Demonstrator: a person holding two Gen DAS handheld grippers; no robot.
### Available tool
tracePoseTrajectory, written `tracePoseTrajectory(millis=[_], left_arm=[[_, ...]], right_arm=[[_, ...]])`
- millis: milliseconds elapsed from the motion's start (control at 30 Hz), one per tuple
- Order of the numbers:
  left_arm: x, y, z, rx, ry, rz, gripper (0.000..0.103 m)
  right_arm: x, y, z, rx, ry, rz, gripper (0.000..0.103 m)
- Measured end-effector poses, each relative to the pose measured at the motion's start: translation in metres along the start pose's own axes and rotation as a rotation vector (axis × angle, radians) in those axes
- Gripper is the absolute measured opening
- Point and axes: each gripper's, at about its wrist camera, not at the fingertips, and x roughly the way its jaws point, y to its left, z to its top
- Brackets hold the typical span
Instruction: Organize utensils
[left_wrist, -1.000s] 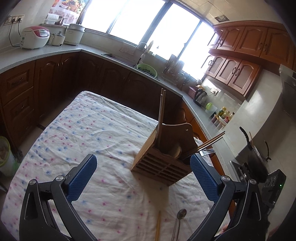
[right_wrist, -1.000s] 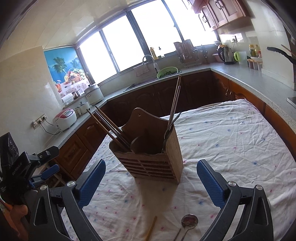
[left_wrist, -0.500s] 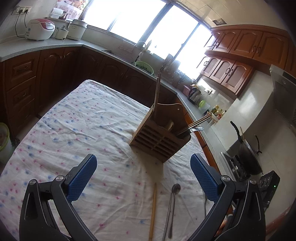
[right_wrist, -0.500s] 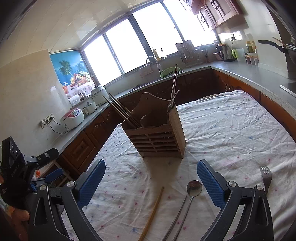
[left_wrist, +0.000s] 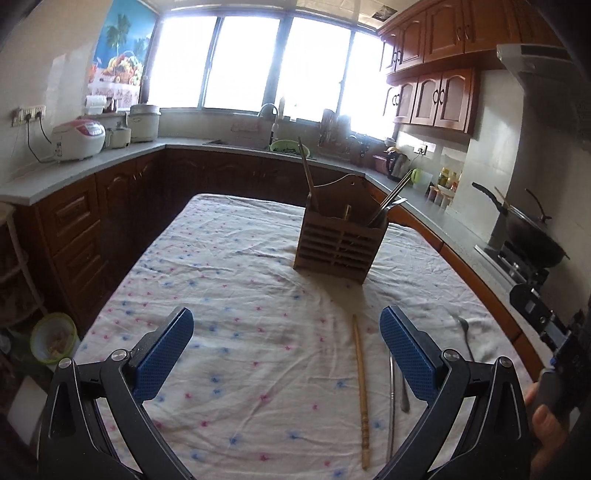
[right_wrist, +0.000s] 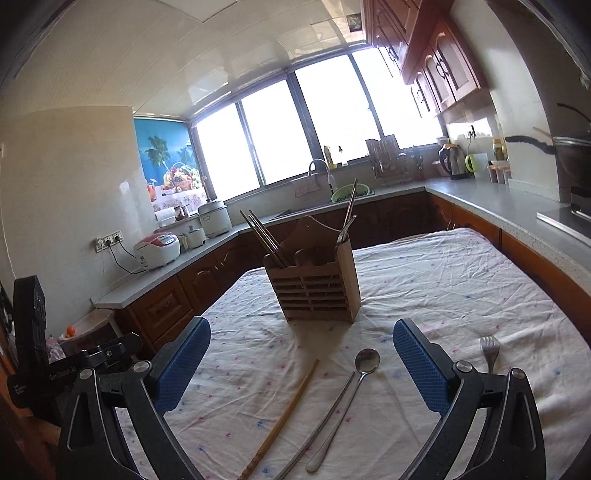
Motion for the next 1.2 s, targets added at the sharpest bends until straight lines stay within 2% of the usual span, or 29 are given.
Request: tracePoseTrajectory(millis=[167, 300, 467, 533, 600, 733, 900, 1000, 1200], left_arm=[[-0.033, -0.012, 0.002, 0.078, -0.109, 0.042, 0.103], [-0.039, -0.016, -0.011, 0.070, -0.094, 0.063, 0.103], [-0.038, -0.012, -0.045, 0.041, -0.073, 0.042, 0.103], [-0.035, -0.013, -0.054, 0.060, -0.069, 0.074, 0.103], [-0.037, -0.014, -0.065, 0.074, -0.101, 0.101, 0.103], [-0.033, -0.013, -0.083, 0.088, -0.115, 0.101, 0.103], [-0.037, -0.017, -0.087, 0.104, -0.119, 0.094, 0.103], [-0.044, -0.021, -0.084, 0.114, -0.140, 0.104, 0.103], [-0.047, -0.024, -0.085, 0.117, -0.130, 0.112, 0.103]], right_arm=[[-0.042, 0.025, 0.017, -0.132, -0.088, -0.025, 0.103], [-0.069, 0.040, 0.016, -0.193, -0.163, -0.054, 0.103], [-0.065, 0.031, -0.026, -0.167, -0.131, -0.101, 0.103], [-0.062, 0.024, -0.042, -0.132, -0.120, -0.118, 0.103], [-0.063, 0.019, -0.058, -0.114, -0.110, -0.127, 0.103], [-0.056, 0.015, -0.079, -0.145, -0.082, -0.139, 0.103], [-0.054, 0.009, -0.088, -0.141, -0.064, -0.145, 0.103], [-0.059, 0.006, -0.085, -0.118, -0.070, -0.145, 0.103], [-0.068, 0.011, -0.084, -0.121, -0.093, -0.149, 0.103]])
